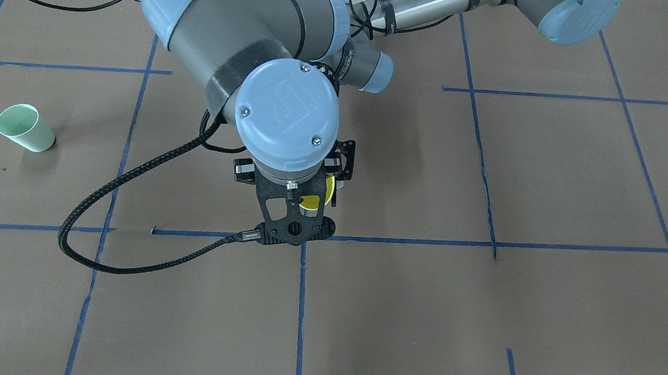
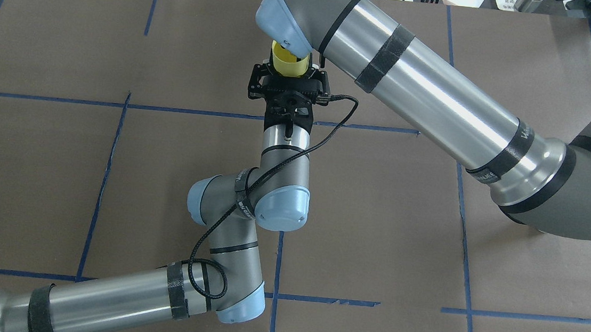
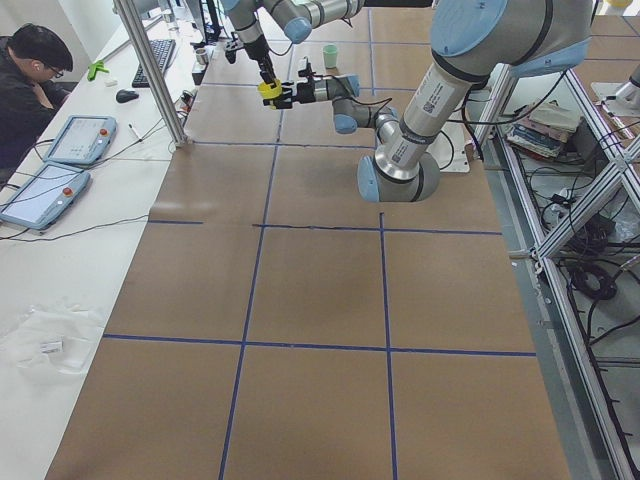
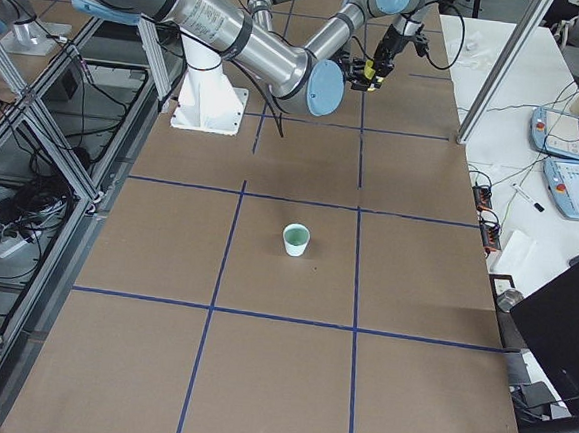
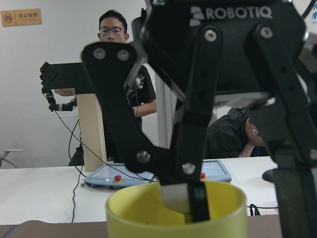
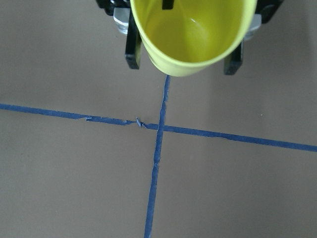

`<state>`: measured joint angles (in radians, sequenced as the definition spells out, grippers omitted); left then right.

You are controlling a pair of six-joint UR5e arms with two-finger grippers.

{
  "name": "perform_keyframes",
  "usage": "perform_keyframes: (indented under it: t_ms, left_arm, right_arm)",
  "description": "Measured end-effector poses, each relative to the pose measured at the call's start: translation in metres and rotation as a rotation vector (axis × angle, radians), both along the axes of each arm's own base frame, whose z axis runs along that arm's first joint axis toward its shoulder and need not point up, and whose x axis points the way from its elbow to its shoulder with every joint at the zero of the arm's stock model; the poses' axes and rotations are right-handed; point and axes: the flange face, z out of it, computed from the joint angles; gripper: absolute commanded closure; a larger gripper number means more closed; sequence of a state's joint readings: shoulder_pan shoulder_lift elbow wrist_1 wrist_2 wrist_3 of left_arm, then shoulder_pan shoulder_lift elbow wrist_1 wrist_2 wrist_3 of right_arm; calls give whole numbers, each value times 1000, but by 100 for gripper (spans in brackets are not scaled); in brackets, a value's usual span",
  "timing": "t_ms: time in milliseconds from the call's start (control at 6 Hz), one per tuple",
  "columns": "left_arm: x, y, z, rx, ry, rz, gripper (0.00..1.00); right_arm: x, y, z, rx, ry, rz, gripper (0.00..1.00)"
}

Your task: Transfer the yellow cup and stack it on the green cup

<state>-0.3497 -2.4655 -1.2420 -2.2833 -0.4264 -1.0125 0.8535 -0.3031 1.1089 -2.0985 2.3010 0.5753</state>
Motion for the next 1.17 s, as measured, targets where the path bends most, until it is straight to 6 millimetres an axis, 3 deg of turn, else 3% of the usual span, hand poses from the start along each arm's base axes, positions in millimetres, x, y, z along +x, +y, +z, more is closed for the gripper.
perform_keyframes:
  t_ms: [167,500,1167]
  left_arm:
    - [0,0,0,0,-1,0,50]
    - [0,0,6,-3,-17,2,0]
    - [0,1,17,-7,-33,3,0]
  right_arm:
    - [1,0,-1,1,-2,1,100]
    - [7,-4,-4,1,-5,9,100]
    - [28,-14,-19,-9,-29,44,100]
